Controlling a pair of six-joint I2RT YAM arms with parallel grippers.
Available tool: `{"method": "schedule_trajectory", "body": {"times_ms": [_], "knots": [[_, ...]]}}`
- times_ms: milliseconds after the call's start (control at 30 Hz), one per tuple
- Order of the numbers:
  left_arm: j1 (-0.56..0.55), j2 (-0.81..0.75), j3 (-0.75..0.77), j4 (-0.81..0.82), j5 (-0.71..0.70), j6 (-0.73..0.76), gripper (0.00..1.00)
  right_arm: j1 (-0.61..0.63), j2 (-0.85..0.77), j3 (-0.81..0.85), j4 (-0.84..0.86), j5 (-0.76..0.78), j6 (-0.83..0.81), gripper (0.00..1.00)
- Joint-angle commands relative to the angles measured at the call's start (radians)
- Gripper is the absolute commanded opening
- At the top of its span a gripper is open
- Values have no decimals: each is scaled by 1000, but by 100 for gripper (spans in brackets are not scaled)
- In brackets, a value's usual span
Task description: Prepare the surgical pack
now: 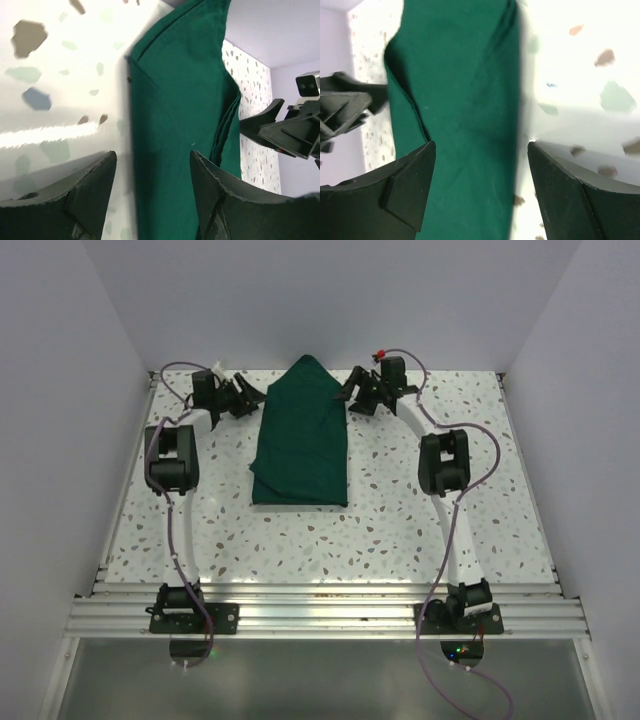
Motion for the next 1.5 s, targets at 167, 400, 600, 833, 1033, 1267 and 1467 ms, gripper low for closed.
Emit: {"method": "schedule_trajectory", "body": {"times_ms": [167, 400, 600, 833, 1033, 1267, 1467], "knots": [[-56, 139, 136, 158, -97, -106, 67, -9, 151, 144, 27, 66, 57, 78], [-58, 202, 192, 171, -91, -153, 66, -9, 214, 190, 30, 61, 83, 75], [-50, 228, 212, 168, -82, -161, 61, -9, 263, 236, 46, 77, 127, 67], [-40, 253, 225, 171, -50, -173, 51, -7, 300, 271, 75, 67, 187, 52], [-39, 256, 236, 178, 4, -201, 30, -6, 302, 282, 98, 34, 226, 27], [-13, 182, 247, 168, 73, -200, 6, -6, 245, 286, 164, -20, 307, 0], [-9, 35, 181, 90, 122, -129, 0, -6, 73, 178, 123, -57, 281, 0]]}}
